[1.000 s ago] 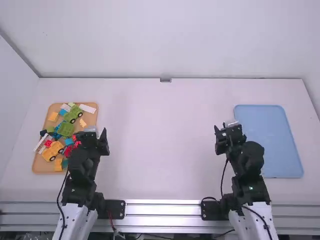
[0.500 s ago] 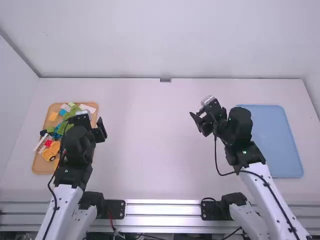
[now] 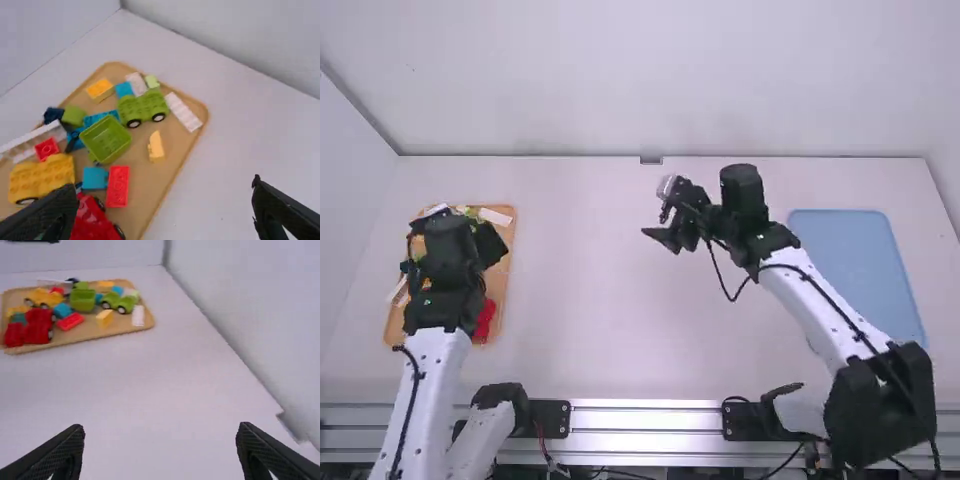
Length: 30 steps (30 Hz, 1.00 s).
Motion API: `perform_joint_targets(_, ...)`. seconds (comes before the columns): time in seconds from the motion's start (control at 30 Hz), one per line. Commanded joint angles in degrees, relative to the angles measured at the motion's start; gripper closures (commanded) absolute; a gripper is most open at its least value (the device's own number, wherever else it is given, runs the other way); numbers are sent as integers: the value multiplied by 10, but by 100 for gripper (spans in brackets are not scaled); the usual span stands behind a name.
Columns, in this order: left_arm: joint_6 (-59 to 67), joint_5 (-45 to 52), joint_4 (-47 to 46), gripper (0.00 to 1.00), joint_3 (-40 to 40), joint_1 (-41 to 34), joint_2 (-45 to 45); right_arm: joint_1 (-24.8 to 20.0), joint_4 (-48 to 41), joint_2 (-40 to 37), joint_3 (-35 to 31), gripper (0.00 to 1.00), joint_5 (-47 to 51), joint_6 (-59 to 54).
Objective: Assemble lego blocks to make yellow taxi
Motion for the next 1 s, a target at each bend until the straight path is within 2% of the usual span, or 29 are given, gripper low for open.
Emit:
perform_joint_targets(0.0,-21,39,-15,6,32,47,13,20,-18,34,50,17,-43,-66)
perform_joint_targets(0.27,-84,52,-113,1,72,188,41,60,-32,124,150,8,-109,-120)
perform_joint_targets(0.47,-28,180,-150,1,112,308,107,109,-33,179,189,4,-59,-140)
perform_joint_targets(0.53,-30,179,-176,1,133,333,137,118,-38,192,201,3,-49,-142)
perform_joint_targets(0.57,-28,179,-205,1,161,356,179,124,-46,202,210,2,-45,-148)
perform_joint_targets(0.83,14,205,-289,1,293,381,377,119,-64,241,252,1,-51,-159)
perform_joint_targets(0.97,7,206,-288,1,331,382,465,119,-66,271,277,1,-48,-130)
